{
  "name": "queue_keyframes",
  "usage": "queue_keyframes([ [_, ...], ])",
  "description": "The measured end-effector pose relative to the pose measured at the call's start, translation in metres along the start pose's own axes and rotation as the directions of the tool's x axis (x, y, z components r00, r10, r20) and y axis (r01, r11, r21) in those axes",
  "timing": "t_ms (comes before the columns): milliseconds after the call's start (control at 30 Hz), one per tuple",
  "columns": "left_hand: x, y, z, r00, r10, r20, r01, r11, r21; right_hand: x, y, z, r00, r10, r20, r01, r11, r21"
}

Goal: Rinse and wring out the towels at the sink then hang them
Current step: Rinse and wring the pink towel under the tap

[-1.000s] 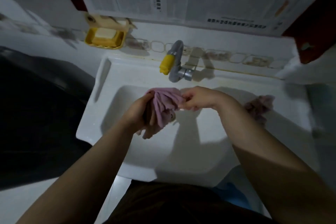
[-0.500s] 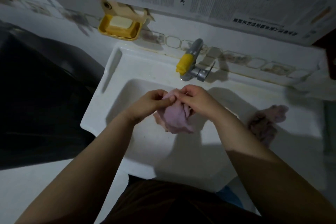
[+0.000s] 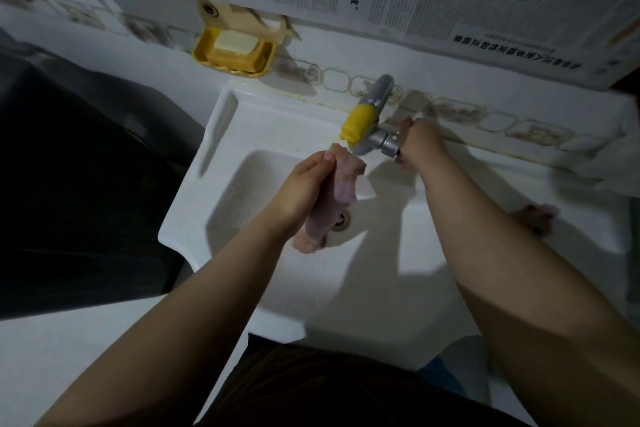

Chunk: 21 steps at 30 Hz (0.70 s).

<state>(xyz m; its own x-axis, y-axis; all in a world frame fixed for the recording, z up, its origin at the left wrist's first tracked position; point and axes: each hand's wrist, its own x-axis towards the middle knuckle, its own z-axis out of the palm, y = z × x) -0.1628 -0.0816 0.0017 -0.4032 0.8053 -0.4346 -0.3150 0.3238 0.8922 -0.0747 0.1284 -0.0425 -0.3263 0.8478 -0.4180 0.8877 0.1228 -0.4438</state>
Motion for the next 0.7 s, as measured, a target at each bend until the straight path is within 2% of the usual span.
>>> queue_keyframes([
  [100, -0.001, 0.004, 0.005, 0.998, 0.02, -0.054, -0.023, 0.999, -0.04, 0.002, 0.004, 0.002, 1.0, -0.019, -0.019, 0.019, 1.0, -0.005],
  [200, -0.001, 0.003, 0.01, 0.998, 0.024, -0.062, -0.026, 0.999, -0.036, -0.002, 0.0, 0.0, 0.997, 0.075, 0.034, -0.08, 0.979, 0.19],
  [433, -0.003, 0.006, 0.016, 0.997, 0.041, -0.068, -0.046, 0.997, -0.065, -0.006, 0.01, 0.001, 0.995, 0.067, 0.078, -0.094, 0.908, 0.409],
  [700, -0.003, 0.001, 0.016, 0.997, 0.026, -0.077, -0.033, 0.995, -0.089, -0.002, 0.013, 0.007, 0.992, 0.126, 0.027, -0.122, 0.855, 0.503],
])
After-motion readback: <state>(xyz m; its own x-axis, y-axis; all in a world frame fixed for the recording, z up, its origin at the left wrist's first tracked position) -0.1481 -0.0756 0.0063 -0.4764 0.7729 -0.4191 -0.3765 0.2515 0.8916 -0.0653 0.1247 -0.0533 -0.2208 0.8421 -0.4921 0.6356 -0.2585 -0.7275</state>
